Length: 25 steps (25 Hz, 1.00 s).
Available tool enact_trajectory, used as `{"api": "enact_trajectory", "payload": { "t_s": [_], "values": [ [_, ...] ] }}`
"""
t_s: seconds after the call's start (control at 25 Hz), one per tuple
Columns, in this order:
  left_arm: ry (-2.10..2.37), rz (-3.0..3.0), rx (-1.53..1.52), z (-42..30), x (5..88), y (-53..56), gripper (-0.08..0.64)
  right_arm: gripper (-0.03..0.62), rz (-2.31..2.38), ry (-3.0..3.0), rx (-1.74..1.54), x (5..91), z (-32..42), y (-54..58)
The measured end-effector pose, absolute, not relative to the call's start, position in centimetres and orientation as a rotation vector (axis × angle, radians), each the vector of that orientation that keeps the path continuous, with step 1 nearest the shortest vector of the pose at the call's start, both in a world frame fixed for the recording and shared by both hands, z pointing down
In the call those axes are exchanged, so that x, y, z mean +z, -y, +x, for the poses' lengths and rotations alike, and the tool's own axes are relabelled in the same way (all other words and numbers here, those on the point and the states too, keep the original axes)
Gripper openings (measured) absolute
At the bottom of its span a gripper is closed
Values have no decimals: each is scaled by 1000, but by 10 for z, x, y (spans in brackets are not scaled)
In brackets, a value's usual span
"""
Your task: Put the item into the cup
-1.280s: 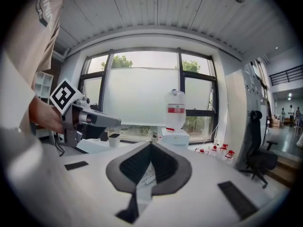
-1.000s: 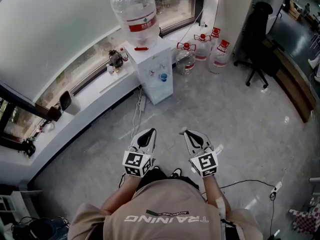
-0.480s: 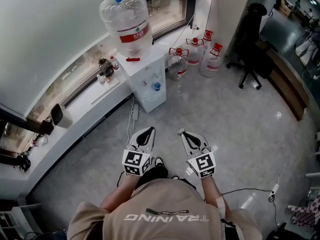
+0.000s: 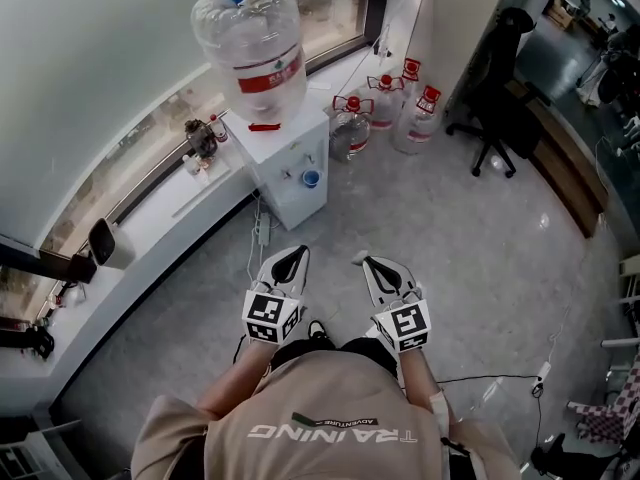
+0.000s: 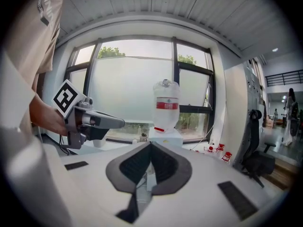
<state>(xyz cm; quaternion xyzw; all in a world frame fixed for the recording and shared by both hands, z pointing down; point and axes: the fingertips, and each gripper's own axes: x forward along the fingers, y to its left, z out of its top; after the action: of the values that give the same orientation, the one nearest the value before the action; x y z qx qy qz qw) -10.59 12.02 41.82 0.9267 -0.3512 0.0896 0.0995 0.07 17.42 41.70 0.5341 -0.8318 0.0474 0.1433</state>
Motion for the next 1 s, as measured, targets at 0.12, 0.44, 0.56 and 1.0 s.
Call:
{"api": "enact_trajectory", "payload": {
  "t_s": [0.12,0.44,0.56,1.0],
  "values": [
    [1034,2728,259,-105,421,-108,8,12,1526,2390,152,421,0,-164],
    [1073,2686,311,-94,433,-73,8,12,1468,2440,188,436,12,-114],
    [1130,2669,331,-87,433,-52,7,12,1427,2483,190,441,20,-88],
    [1293,2610,328,-35,421,24,7,12,1216,2598,165,444,62,2]
  ]
}}
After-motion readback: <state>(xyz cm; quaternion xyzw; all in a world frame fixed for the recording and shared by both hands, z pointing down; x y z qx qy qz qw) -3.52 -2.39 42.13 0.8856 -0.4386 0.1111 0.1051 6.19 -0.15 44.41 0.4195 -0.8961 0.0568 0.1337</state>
